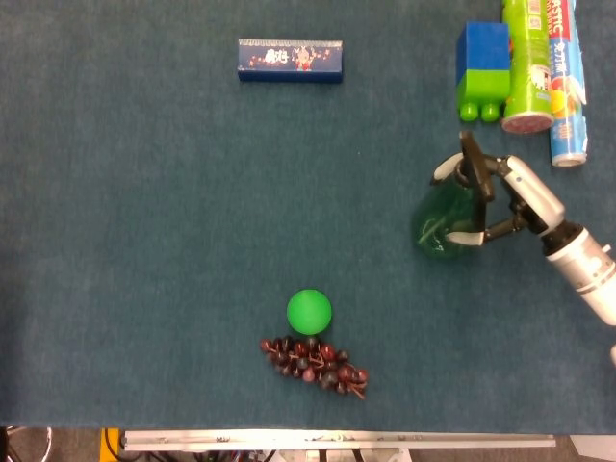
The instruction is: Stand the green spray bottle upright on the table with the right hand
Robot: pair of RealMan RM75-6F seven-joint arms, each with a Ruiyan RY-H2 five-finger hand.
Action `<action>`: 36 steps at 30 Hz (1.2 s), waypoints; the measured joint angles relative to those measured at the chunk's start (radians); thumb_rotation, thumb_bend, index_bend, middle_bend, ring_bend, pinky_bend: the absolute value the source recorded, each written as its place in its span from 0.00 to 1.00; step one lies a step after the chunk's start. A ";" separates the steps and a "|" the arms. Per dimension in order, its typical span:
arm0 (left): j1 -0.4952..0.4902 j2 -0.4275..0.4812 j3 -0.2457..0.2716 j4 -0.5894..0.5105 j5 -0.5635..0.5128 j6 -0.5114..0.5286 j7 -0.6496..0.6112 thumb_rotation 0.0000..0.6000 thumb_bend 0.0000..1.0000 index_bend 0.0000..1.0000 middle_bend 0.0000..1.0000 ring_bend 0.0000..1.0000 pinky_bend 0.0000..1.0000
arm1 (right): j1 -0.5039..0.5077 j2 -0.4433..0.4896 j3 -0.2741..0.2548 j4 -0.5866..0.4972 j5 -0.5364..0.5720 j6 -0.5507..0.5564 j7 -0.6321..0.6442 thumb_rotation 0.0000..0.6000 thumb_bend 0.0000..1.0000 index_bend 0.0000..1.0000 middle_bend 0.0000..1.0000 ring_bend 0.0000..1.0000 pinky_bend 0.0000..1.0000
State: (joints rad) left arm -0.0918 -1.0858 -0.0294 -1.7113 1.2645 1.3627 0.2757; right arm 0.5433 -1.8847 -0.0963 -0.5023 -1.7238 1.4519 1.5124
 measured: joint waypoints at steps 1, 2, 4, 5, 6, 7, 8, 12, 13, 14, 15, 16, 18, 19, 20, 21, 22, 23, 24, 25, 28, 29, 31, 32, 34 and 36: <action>0.000 0.000 0.000 0.000 0.000 0.000 0.001 1.00 0.00 0.37 0.31 0.16 0.23 | -0.001 0.001 -0.003 0.004 -0.002 0.002 -0.007 1.00 0.00 0.67 0.57 0.45 0.51; -0.001 -0.001 0.000 0.001 -0.001 -0.001 0.003 1.00 0.00 0.37 0.31 0.16 0.23 | -0.003 0.003 -0.006 0.006 -0.004 0.004 -0.012 1.00 0.00 0.65 0.54 0.43 0.51; -0.002 -0.003 0.000 0.002 -0.004 -0.003 0.006 1.00 0.00 0.37 0.31 0.16 0.23 | -0.005 0.008 -0.015 0.010 -0.011 0.008 -0.028 1.00 0.00 0.58 0.48 0.39 0.49; -0.002 -0.004 0.000 0.002 -0.004 -0.004 0.007 1.00 0.00 0.37 0.31 0.16 0.23 | -0.006 0.011 -0.019 0.011 -0.014 0.010 -0.035 1.00 0.00 0.54 0.43 0.36 0.47; -0.003 -0.005 0.000 0.003 -0.006 -0.005 0.009 1.00 0.00 0.37 0.31 0.16 0.23 | -0.007 0.014 -0.022 0.012 -0.016 0.011 -0.042 1.00 0.00 0.51 0.39 0.33 0.46; -0.004 -0.006 0.000 0.003 -0.007 -0.006 0.011 1.00 0.00 0.37 0.31 0.16 0.23 | -0.008 0.018 -0.027 0.012 -0.020 0.013 -0.051 1.00 0.00 0.49 0.36 0.31 0.44; -0.004 -0.007 0.000 0.004 -0.007 -0.007 0.012 1.00 0.00 0.37 0.31 0.16 0.23 | -0.009 0.022 -0.031 0.012 -0.024 0.013 -0.058 1.00 0.00 0.45 0.32 0.29 0.43; -0.006 -0.010 0.000 0.004 -0.012 -0.010 0.018 1.00 0.00 0.37 0.31 0.16 0.23 | -0.009 0.041 -0.048 0.001 -0.037 0.014 -0.083 1.00 0.00 0.30 0.22 0.21 0.38; -0.007 -0.010 0.000 0.004 -0.013 -0.010 0.019 1.00 0.00 0.37 0.31 0.16 0.23 | -0.009 0.045 -0.051 -0.003 -0.040 0.015 -0.091 1.00 0.00 0.29 0.21 0.20 0.38; -0.007 -0.011 0.000 0.004 -0.014 -0.011 0.019 1.00 0.00 0.37 0.31 0.16 0.23 | -0.010 0.048 -0.053 -0.007 -0.041 0.015 -0.098 1.00 0.00 0.26 0.20 0.19 0.37; -0.007 -0.011 0.000 0.004 -0.015 -0.012 0.020 1.00 0.00 0.37 0.31 0.16 0.23 | -0.010 0.051 -0.054 -0.011 -0.042 0.016 -0.107 1.00 0.00 0.24 0.18 0.18 0.36; -0.007 -0.011 0.000 0.004 -0.016 -0.012 0.021 1.00 0.00 0.37 0.31 0.16 0.23 | -0.010 0.057 -0.056 -0.019 -0.044 0.018 -0.118 1.00 0.00 0.22 0.17 0.17 0.35; -0.008 -0.011 0.000 0.003 -0.017 -0.012 0.021 1.00 0.00 0.37 0.31 0.16 0.23 | -0.010 0.067 -0.058 -0.035 -0.046 0.022 -0.131 1.00 0.00 0.20 0.16 0.16 0.34; -0.008 -0.010 0.000 0.003 -0.017 -0.011 0.021 1.00 0.00 0.37 0.31 0.16 0.23 | -0.011 0.072 -0.059 -0.043 -0.046 0.025 -0.136 1.00 0.00 0.19 0.16 0.15 0.34; -0.008 -0.010 0.000 0.003 -0.017 -0.011 0.021 1.00 0.00 0.37 0.31 0.16 0.23 | -0.011 0.077 -0.059 -0.051 -0.047 0.028 -0.141 1.00 0.00 0.19 0.15 0.15 0.33; -0.008 -0.010 0.000 0.003 -0.018 -0.011 0.021 1.00 0.00 0.37 0.31 0.16 0.23 | -0.011 0.083 -0.059 -0.059 -0.048 0.032 -0.146 1.00 0.00 0.18 0.15 0.14 0.33; -0.008 -0.010 0.000 0.003 -0.018 -0.011 0.021 1.00 0.00 0.37 0.31 0.16 0.23 | -0.012 0.090 -0.059 -0.070 -0.048 0.038 -0.153 1.00 0.00 0.18 0.14 0.14 0.32; -0.008 -0.010 0.000 0.003 -0.018 -0.011 0.021 1.00 0.00 0.37 0.31 0.16 0.23 | -0.012 0.096 -0.060 -0.078 -0.049 0.041 -0.159 1.00 0.00 0.17 0.14 0.13 0.32; -0.009 -0.010 0.000 0.003 -0.019 -0.012 0.021 1.00 0.00 0.37 0.31 0.16 0.23 | -0.012 0.102 -0.061 -0.086 -0.051 0.044 -0.166 1.00 0.00 0.16 0.13 0.13 0.32; -0.009 -0.010 0.000 0.003 -0.019 -0.012 0.022 1.00 0.00 0.37 0.31 0.16 0.23 | -0.012 0.110 -0.062 -0.097 -0.053 0.048 -0.176 1.00 0.00 0.15 0.13 0.12 0.31; -0.009 -0.011 0.000 0.003 -0.020 -0.013 0.024 1.00 0.00 0.37 0.31 0.16 0.23 | -0.012 0.134 -0.066 -0.131 -0.059 0.055 -0.207 1.00 0.00 0.12 0.10 0.10 0.30; -0.010 -0.011 0.000 0.003 -0.019 -0.012 0.025 1.00 0.00 0.37 0.31 0.16 0.23 | -0.012 0.142 -0.067 -0.143 -0.061 0.057 -0.216 1.00 0.00 0.11 0.10 0.10 0.29; -0.010 -0.012 0.001 0.003 -0.019 -0.012 0.026 1.00 0.00 0.37 0.31 0.16 0.23 | -0.011 0.161 -0.070 -0.170 -0.064 0.059 -0.237 1.00 0.00 0.10 0.09 0.09 0.29; -0.010 -0.013 0.001 0.003 -0.019 -0.012 0.027 1.00 0.00 0.37 0.31 0.16 0.23 | -0.011 0.170 -0.071 -0.182 -0.066 0.059 -0.246 1.00 0.00 0.09 0.08 0.09 0.28; -0.011 -0.014 0.001 0.003 -0.019 -0.012 0.029 1.00 0.00 0.37 0.31 0.16 0.23 | -0.011 0.187 -0.073 -0.209 -0.067 0.058 -0.262 1.00 0.00 0.08 0.08 0.08 0.28; -0.011 -0.015 0.002 0.003 -0.020 -0.013 0.031 1.00 0.00 0.37 0.31 0.16 0.23 | -0.012 0.202 -0.074 -0.231 -0.067 0.057 -0.276 1.00 0.00 0.07 0.07 0.07 0.27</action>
State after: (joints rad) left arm -0.1031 -1.1011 -0.0277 -1.7080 1.2441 1.3493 0.3071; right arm 0.5316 -1.6824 -0.1708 -0.7331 -1.7909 1.5090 1.2366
